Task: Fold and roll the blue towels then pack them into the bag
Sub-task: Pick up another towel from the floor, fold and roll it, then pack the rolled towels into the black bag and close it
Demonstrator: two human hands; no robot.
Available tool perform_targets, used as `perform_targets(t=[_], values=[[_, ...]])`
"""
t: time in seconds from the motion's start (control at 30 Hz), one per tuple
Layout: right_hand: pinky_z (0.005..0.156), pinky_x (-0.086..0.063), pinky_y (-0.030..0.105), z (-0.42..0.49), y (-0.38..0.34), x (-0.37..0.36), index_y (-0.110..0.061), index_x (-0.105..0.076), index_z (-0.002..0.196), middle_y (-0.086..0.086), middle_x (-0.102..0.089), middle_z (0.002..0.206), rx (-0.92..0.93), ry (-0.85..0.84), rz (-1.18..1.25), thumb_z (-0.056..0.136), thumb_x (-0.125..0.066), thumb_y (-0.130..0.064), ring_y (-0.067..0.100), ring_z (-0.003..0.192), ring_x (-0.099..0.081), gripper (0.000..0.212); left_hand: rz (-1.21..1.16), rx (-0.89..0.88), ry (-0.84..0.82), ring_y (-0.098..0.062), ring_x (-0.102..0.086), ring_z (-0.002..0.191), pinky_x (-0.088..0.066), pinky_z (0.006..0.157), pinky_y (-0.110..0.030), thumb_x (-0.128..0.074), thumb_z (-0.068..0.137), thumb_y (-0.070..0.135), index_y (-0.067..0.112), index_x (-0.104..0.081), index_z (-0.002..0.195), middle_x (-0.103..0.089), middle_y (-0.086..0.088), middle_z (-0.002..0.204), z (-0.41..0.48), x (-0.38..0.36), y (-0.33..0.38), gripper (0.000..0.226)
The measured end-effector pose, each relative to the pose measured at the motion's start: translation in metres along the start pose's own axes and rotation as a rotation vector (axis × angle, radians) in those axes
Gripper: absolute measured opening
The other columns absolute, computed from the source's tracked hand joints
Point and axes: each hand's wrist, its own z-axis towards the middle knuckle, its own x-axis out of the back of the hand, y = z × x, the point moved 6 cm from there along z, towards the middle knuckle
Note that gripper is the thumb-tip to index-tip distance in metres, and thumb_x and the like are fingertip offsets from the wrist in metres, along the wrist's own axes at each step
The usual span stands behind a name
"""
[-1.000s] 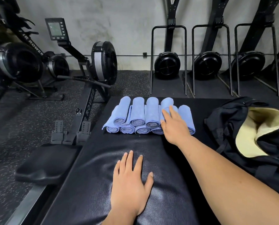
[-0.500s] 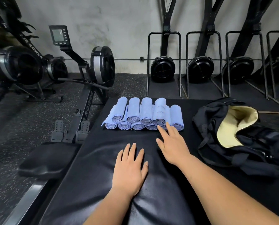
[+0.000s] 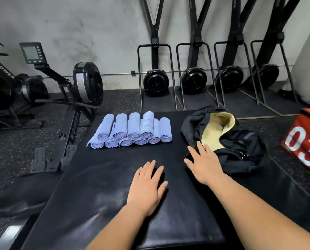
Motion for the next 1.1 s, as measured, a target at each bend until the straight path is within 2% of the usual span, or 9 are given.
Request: perform_targets(t=[0.07,0.17,0.33,0.53,0.63,0.73,0.9,1.1], values=[[0.129,-0.008,0.049,0.001,0.017,-0.001,-0.035,-0.008,0.167,0.006,0.006,0.176,-0.042,-0.019,0.003,0.107,-0.022,-0.065,0.033,0.161,0.006,0.069,-0.042,0.002,-0.044,-0.021,0.008,0.163,0.001,0.131,-0.042,-0.010,0.105,0.067,0.036,-0.011,0.168,0.004,0.000,0.177,-0.002,-0.009,0.022,0.070],[0.129,-0.005,0.052,0.004,0.037,-0.004,-0.033,-0.003,0.167,0.010,0.010,0.175,-0.075,-0.022,-0.053,0.106,-0.018,-0.066,0.036,0.160,0.009,0.072,-0.031,0.029,-0.039,-0.018,0.015,0.161,0.004,0.131,-0.040,-0.011,0.106,0.067,0.037,-0.010,0.168,0.005,0.002,0.177,-0.007,-0.016,0.031,0.069],[0.129,-0.003,0.052,0.005,0.064,-0.034,-0.036,-0.001,0.167,0.009,0.008,0.175,-0.185,-0.109,-0.012,0.100,-0.009,-0.076,0.033,0.161,0.006,0.079,-0.035,0.017,0.030,-0.018,0.008,0.162,-0.002,0.131,-0.039,-0.018,0.107,0.066,0.034,-0.025,0.165,-0.008,0.000,0.177,-0.005,-0.017,0.031,0.067],[0.129,-0.001,0.050,-0.010,0.059,-0.048,-0.034,0.000,0.167,0.003,0.009,0.176,-0.189,-0.100,0.022,0.098,-0.003,-0.077,0.029,0.161,0.009,0.081,-0.034,-0.003,0.057,-0.020,-0.002,0.162,-0.009,0.131,-0.040,-0.024,0.108,0.062,0.031,-0.037,0.162,-0.020,-0.001,0.174,-0.003,-0.018,0.032,0.064],[0.129,0.000,0.050,-0.029,0.054,-0.049,-0.034,0.001,0.167,0.002,0.010,0.175,-0.166,-0.111,0.025,0.099,-0.005,-0.077,0.029,0.161,0.010,0.081,0.031,-0.024,0.082,-0.027,-0.013,0.161,-0.017,0.129,-0.045,-0.027,0.108,0.057,0.028,-0.048,0.156,-0.031,-0.006,0.170,-0.004,-0.017,0.034,0.059],[0.130,0.000,0.050,-0.054,0.050,-0.046,-0.034,0.001,0.167,0.002,0.010,0.175,-0.145,-0.110,0.026,0.099,-0.007,-0.076,0.028,0.161,0.010,0.080,0.164,-0.120,0.106,-0.035,-0.024,0.158,-0.026,0.125,-0.051,-0.035,0.108,0.047,0.021,-0.058,0.145,-0.041,-0.013,0.164,-0.003,-0.012,0.046,0.051],[0.130,-0.002,0.049,-0.099,0.041,-0.043,-0.036,-0.001,0.167,0.001,0.009,0.176,-0.080,-0.138,0.003,0.101,-0.011,-0.076,0.027,0.161,0.008,0.078,0.328,-0.248,0.089,-0.038,-0.033,0.154,-0.028,0.124,-0.053,-0.034,0.106,0.045,0.016,-0.058,0.147,-0.043,-0.018,0.162,-0.010,-0.013,0.068,0.055],[0.129,-0.009,0.045,-0.153,0.020,-0.041,-0.037,-0.009,0.167,-0.001,-0.004,0.176,0.028,-0.083,-0.023,0.096,-0.005,-0.075,0.026,0.161,-0.003,0.080,0.240,-0.259,0.123,-0.033,-0.029,0.157,-0.026,0.127,-0.049,-0.040,0.104,0.039,0.020,-0.048,0.156,-0.035,-0.013,0.168,-0.045,-0.001,0.089,0.056]])
